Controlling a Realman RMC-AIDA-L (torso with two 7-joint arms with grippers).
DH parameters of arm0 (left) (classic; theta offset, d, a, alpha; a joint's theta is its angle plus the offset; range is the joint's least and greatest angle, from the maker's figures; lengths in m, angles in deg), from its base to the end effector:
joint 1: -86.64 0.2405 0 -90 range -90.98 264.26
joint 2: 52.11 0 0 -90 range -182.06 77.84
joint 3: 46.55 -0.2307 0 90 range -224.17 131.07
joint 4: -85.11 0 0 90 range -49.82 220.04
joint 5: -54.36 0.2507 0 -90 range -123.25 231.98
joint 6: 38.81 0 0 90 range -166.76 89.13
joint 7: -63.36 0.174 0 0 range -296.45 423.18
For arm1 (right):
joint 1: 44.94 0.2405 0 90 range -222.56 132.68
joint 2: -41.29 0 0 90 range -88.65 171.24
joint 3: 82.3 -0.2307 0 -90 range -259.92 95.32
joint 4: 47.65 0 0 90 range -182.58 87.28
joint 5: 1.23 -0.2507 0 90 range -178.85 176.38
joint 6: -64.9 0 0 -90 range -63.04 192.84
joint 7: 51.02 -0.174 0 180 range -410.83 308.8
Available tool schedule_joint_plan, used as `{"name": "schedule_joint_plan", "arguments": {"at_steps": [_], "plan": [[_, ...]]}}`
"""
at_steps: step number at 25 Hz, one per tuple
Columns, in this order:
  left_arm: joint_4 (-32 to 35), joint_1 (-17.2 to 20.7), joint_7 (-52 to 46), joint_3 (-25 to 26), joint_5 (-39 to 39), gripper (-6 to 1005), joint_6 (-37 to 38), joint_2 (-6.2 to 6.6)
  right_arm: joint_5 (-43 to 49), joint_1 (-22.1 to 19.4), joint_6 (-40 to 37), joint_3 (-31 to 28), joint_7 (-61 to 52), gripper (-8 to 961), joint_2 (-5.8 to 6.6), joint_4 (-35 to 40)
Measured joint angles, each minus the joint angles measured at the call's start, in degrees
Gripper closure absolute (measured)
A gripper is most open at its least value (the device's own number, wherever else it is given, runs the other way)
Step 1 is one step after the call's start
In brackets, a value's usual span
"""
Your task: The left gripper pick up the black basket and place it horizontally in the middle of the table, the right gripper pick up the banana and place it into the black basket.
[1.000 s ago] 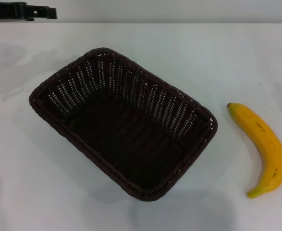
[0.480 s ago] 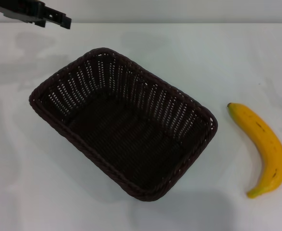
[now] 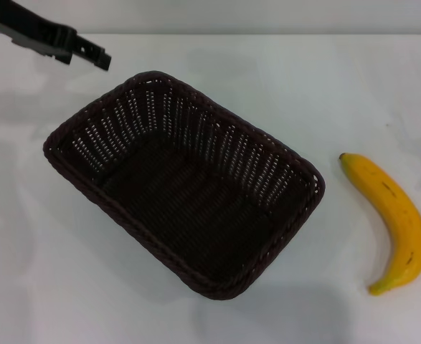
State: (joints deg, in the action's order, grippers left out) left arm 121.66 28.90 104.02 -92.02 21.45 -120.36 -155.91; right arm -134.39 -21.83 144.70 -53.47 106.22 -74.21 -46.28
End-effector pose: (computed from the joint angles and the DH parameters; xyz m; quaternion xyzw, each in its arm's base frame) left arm -0.1904 0.4892 0.0803 -0.8624 -0.4611 0.0335 0.2060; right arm 0.3755 0.3442 0.0648 -0.6088 0.2290 0.3678 0.6645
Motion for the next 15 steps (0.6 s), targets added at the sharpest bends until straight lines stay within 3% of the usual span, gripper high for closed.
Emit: {"name": "schedule_joint_plan", "arguments": {"at_steps": [5, 10, 15], "plan": [[-0.44, -0.07, -0.17, -1.76, 0.91, 151, 1.59, -1.50, 0.00, 0.15, -0.06, 0.00, 0.00, 96, 0.01, 0.46], [-0.48, 0.22, 0.51, -2.35, 3.59, 156, 5.04, -5.21, 0.00, 0.02, -0.15, 0.00, 0.00, 96, 0.02, 0.97], [-0.55, 0.70, 1.06, -2.71, 4.03, 161, 6.58, -7.23, -0.04, 0.00, -0.35, -0.03, 0.00, 96, 0.02, 1.01]]}}
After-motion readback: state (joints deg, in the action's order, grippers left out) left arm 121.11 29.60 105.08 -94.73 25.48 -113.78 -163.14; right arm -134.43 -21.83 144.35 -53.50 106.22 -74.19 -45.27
